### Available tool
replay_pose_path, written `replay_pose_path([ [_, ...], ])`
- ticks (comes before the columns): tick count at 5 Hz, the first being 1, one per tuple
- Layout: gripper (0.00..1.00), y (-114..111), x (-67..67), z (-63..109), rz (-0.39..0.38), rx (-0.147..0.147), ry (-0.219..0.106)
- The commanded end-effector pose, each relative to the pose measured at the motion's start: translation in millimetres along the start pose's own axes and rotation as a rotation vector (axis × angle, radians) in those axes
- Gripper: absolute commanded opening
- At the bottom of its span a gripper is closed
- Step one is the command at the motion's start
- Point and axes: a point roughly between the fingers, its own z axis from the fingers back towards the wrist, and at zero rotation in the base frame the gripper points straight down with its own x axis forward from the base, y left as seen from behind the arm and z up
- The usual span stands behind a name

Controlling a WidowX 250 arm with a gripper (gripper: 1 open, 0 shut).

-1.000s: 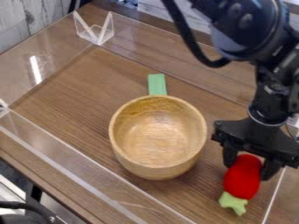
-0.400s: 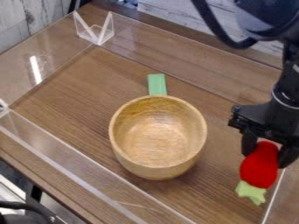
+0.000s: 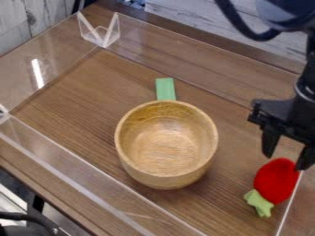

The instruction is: Move the red object to the left side of the table

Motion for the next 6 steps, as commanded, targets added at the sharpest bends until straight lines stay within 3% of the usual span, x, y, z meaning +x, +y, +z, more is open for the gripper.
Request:
replay_pose_path([
  [1,0.0,-2,14.5,24.1,-0.054,-0.033,-0.069],
  [2,1.0,-1,17.7,25.9,-0.107,-0.032,-0.067],
  [3,0.0,5,6.3,29.6,-0.116,-0.025,-0.067],
  [4,1.0,12,-2.5,32.0,-0.132,-0.017,-0.067],
  [5,0.0,13,-7.5,28.8,-0.14,-0.015,-0.073],
  [6,1.0,15,-11.0,25.1,-0.149,-0.01,-0.078],
])
